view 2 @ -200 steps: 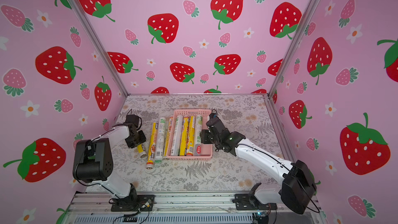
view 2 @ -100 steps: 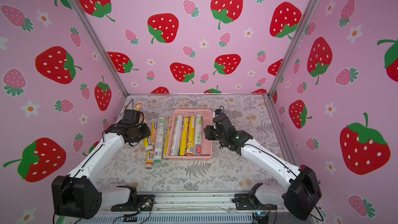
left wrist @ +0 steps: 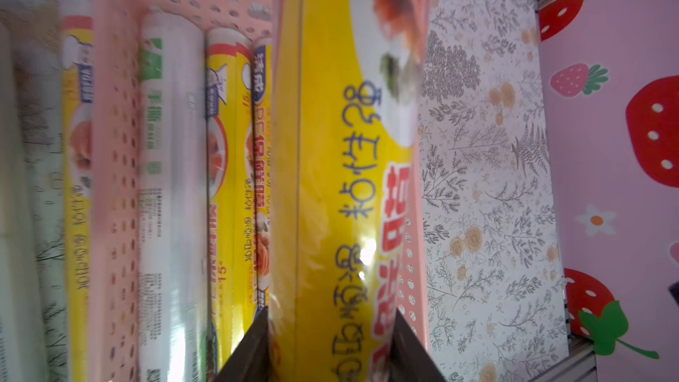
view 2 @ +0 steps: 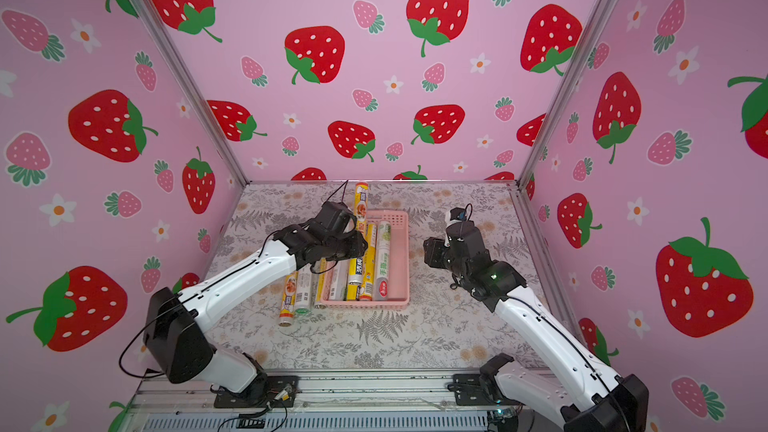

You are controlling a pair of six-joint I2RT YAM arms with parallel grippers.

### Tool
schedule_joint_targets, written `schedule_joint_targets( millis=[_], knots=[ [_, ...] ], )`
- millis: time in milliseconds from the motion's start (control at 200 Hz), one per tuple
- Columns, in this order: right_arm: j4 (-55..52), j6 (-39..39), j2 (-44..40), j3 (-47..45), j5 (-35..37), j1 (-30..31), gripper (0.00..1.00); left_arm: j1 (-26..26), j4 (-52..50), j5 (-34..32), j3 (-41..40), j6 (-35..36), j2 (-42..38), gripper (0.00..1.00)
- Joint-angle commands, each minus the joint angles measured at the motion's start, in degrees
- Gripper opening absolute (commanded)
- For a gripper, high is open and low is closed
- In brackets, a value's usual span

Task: Put the plastic wrap into the basket
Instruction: Place the plastic wrap in the basket.

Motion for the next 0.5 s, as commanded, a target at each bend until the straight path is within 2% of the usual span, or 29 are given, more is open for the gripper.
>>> schedule_joint_targets(
  millis=[0, 230, 495],
  knots=[
    [-2.43, -0.49, -1.13, -1.83, 1.08, -0.39, 0.58, -1.69, 4.85, 0.12, 1.82, -2.30, 2.79, 0.46],
    [-2.30, -0.55, -1.65, -3.27, 1.08, -0.56, 0.58, -5.41, 6.55, 0.53, 4.64, -4.17, 9.96, 0.46],
    [-3.41, -1.40, -2.74, -3.26, 1.01, -0.54, 0.58, -7.14, 9.34, 0.00, 4.99, -5.89, 15.73, 0.46]
  ],
)
